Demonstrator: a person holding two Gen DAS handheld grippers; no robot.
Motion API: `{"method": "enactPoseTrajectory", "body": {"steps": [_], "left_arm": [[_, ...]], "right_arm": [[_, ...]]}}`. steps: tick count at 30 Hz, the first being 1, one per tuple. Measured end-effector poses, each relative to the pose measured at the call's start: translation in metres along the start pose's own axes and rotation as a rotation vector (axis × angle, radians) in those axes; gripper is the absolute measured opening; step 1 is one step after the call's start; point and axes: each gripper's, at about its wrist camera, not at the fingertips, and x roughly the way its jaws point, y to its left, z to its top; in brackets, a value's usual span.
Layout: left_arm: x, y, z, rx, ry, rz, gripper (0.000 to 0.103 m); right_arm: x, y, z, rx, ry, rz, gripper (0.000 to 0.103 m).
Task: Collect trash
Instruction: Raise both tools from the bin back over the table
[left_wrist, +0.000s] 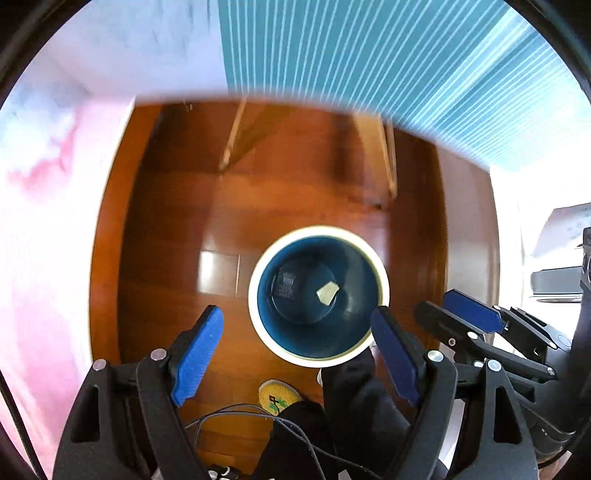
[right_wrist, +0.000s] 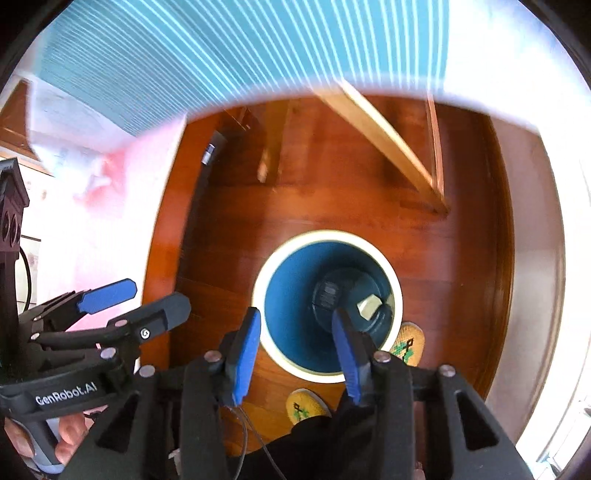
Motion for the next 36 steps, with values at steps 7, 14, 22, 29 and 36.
{"method": "enactPoseTrajectory", "body": {"steps": [7, 14, 22, 29, 36], "left_arm": [[-0.089, -0.019, 0.022, 0.068, -0.039, 0.034, 0.081], [-0.164, -0.038, 0.057, 0.107, -0.126, 0.006, 0.081], [-0.217, -0.059, 0.115, 0.116, -0.220, -0.035, 0.090], [-0.241, -0.080, 0.172, 0.122, -0.303, -0.033, 0.090], [-0.231, -0.095, 0.220, 0.093, -0.278, -0.068, 0.090]], "right_arm": [[-0.092, 0.028, 0.021, -0.013, -0.079, 0.022, 0.041], [-0.168, 0.040, 0.054, -0.021, -0.182, 0.025, 0.043], [-0.238, 0.029, 0.109, 0.021, -0.337, 0.045, 0.058], [-0.268, -0.006, 0.160, 0.074, -0.405, 0.049, 0.068], [-0.270, -0.042, 0.207, 0.179, -0.416, 0.083, 0.078]]}}
